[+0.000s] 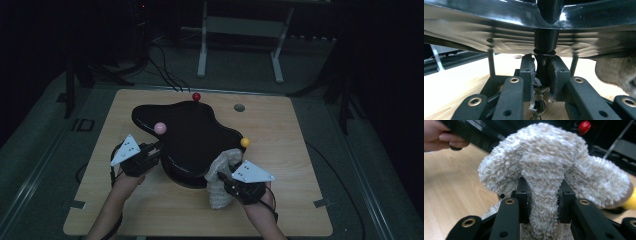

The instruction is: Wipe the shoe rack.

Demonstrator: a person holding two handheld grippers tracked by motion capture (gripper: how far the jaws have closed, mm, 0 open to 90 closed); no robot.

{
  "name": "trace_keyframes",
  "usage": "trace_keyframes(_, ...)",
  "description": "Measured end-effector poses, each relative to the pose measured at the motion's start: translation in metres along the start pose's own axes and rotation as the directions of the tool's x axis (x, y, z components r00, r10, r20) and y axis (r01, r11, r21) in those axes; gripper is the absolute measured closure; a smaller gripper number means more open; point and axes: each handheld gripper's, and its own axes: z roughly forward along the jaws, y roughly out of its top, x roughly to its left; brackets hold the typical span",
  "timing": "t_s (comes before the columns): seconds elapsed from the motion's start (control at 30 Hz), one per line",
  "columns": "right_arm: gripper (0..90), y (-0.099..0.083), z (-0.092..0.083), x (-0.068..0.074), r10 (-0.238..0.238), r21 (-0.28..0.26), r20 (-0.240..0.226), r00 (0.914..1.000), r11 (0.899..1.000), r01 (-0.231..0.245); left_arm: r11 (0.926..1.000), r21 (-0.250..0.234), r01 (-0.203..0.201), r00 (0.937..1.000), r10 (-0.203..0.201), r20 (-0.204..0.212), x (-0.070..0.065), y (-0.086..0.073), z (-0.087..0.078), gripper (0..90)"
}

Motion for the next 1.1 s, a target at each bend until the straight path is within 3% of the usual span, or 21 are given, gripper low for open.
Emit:
trace_keyframes(0.13, 69.2, 0.001, -0.002, 0.004, -0.018, 0.009, -0.007, 0.9998, 1.000, 0.018, 1.0000, -0.001, -0.001, 1.0000, 0.001, -0.001, 0.000, 0.000, 0.000, 74.8)
trace_keyframes(0.3, 69.3, 0.015, -0.015, 0.004, -0.022, -0.053, 0.005, 0.9998, 0.998, 0.022, 1.0000, 0.000, -0.005, 1.0000, 0.005, -0.002, -0.001, 0.000, 0.000, 74.8)
trace_keyframes(0.5, 69.3, 0.008, -0.008, 0.009, -0.032, -0.009, -0.020, 0.9993, 0.999, 0.032, 1.0000, 0.001, -0.007, 1.0000, 0.007, -0.004, -0.001, 0.000, 0.000, 74.8)
trace_keyframes(0.67, 69.3, 0.020, -0.022, 0.011, -0.031, -0.072, -0.037, 0.9989, 0.997, 0.028, 0.9999, 0.001, -0.011, 0.9999, 0.011, -0.005, -0.002, 0.000, 0.000, 74.8)
trace_keyframes(0.77, 69.2, 0.020, -0.019, 0.030, -0.084, -0.055, -0.062, 0.9945, 0.995, 0.081, 0.9999, 0.002, -0.013, 0.9999, 0.013, -0.007, -0.002, 0.000, 0.000, 74.8)
trace_keyframes(0.83, 69.2, 0.019, -0.018, 0.034, -0.102, -0.047, -0.058, 0.9930, 0.994, 0.100, 0.9999, 0.001, -0.013, 0.9999, 0.013, -0.006, -0.002, 0.000, 0.000, 74.8)
trace_keyframes(0.9, 69.2, 0.021, -0.021, 0.034, -0.098, -0.053, -0.072, 0.9926, 0.994, 0.094, 0.9999, 0.001, -0.015, 0.9999, 0.015, -0.007, -0.003, 0.000, 0.000, 74.8)
trace_keyframes(1.0, 69.2, 0.033, -0.031, 0.028, -0.079, -0.112, -0.062, 0.9950, 0.991, 0.072, 0.9999, 0.001, -0.015, 0.9999, 0.015, -0.007, -0.003, 0.000, 0.000, 74.8)
trace_keyframes(1.1, 69.2, 0.034, -0.027, 0.033, -0.082, -0.099, -0.082, 0.9933, 0.992, 0.073, 0.9999, -0.001, -0.015, 0.9999, 0.015, -0.005, -0.003, 0.000, 0.000, 74.8)
